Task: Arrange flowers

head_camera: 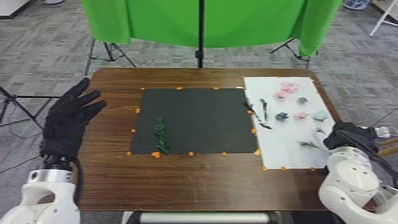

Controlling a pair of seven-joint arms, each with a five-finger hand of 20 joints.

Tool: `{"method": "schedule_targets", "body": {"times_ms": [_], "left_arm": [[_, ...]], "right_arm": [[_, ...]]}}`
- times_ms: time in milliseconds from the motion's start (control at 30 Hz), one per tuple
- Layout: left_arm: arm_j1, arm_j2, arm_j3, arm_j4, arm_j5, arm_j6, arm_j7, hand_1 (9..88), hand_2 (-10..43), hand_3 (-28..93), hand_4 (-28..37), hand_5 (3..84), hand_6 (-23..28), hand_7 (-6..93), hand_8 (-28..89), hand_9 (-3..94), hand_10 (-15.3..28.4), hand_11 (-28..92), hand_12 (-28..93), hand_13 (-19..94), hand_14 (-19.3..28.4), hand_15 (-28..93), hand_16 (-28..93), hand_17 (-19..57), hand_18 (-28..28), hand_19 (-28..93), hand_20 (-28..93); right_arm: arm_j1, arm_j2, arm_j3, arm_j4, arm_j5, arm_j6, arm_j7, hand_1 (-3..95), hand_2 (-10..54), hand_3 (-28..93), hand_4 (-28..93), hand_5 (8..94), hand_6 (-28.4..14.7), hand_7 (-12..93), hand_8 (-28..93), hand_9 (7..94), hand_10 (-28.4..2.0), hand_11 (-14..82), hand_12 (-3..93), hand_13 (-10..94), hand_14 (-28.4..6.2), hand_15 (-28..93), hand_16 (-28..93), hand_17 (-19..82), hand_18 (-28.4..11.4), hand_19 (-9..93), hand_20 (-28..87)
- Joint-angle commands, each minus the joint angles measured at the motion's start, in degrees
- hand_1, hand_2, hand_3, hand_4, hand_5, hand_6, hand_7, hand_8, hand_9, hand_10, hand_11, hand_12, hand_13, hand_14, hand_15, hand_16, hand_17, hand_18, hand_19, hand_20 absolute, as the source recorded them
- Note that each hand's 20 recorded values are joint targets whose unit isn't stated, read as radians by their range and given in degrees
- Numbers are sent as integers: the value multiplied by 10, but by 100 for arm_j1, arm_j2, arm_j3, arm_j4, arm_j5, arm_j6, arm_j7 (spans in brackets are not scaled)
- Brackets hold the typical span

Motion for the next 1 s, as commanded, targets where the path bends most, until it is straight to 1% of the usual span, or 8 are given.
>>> {"method": "schedule_targets", "body": {"times_ms": [33,200,400,467,700,767,900,1000], "left_arm": [[-2,-74,-5,-2,10,42,-45,239,58,779,-283,350,53,137,-109,319,173,244,111,226,238,520,-74,-99,259,537,120],[93,-2,-54,-48,-17,82,22,239,57,781,-283,350,53,137,-109,320,172,246,111,226,239,520,-74,-99,260,537,120],[159,84,-68,-77,-58,137,64,240,57,781,-283,349,54,138,-109,320,174,246,110,226,238,519,-74,-99,260,537,120],[115,78,-78,-74,-37,109,11,241,57,781,-283,349,54,138,-109,319,174,246,111,226,238,519,-73,-99,260,537,120],[35,10,-90,-71,44,31,-110,245,56,784,-283,350,55,139,-109,319,174,246,111,226,239,520,-74,-98,260,538,121],[-23,-28,-101,-58,77,-28,-192,245,56,784,-283,350,55,139,-109,319,173,245,110,226,239,521,-74,-98,260,538,120],[-129,-94,-68,-20,120,-114,-270,248,57,787,-282,351,55,140,-109,321,174,247,111,226,238,519,-74,-98,260,538,120],[-177,-83,-47,-5,129,-133,-286,250,56,788,-282,351,55,141,-110,321,174,247,110,226,238,519,-74,-98,260,539,120]], "right_arm": [[440,-227,69,-833,-411,100,-203,545,-64,689,-283,864,-16,202,72,831,-112,462,215,821,-68,667,161,519,-174,932,351],[1849,-894,-1071,-1001,-302,-116,-702,539,-70,711,-283,871,-23,191,80,836,-116,460,221,824,-73,675,163,524,-181,932,378],[3319,-2136,-2830,-295,-521,-358,-1208,530,-79,743,-283,876,-30,183,90,841,-120,456,228,824,-79,682,164,526,-185,932,393],[3615,-2475,-3276,-8,-519,-432,-1281,530,-80,744,-283,877,-30,181,92,842,-120,458,228,825,-79,683,164,526,-185,932,397],[3842,-3203,-3941,754,-747,-735,-1441,527,-84,748,-283,882,-29,179,95,845,-121,463,225,827,-79,686,163,528,-187,932,406],[3841,-3350,-4009,967,-800,-781,-1413,526,-85,747,-283,883,-29,179,95,845,-119,465,224,828,-79,687,163,529,-187,932,409],[3803,-3557,-4026,1230,-699,-1120,-1285,519,-88,747,-282,886,-25,180,95,847,-118,473,221,831,-79,691,163,531,-188,932,414],[3710,-3652,-4034,1333,-734,-1318,-1183,511,-91,741,-280,888,-23,187,97,848,-116,486,217,834,-80,694,164,533,-190,932,420]]}}
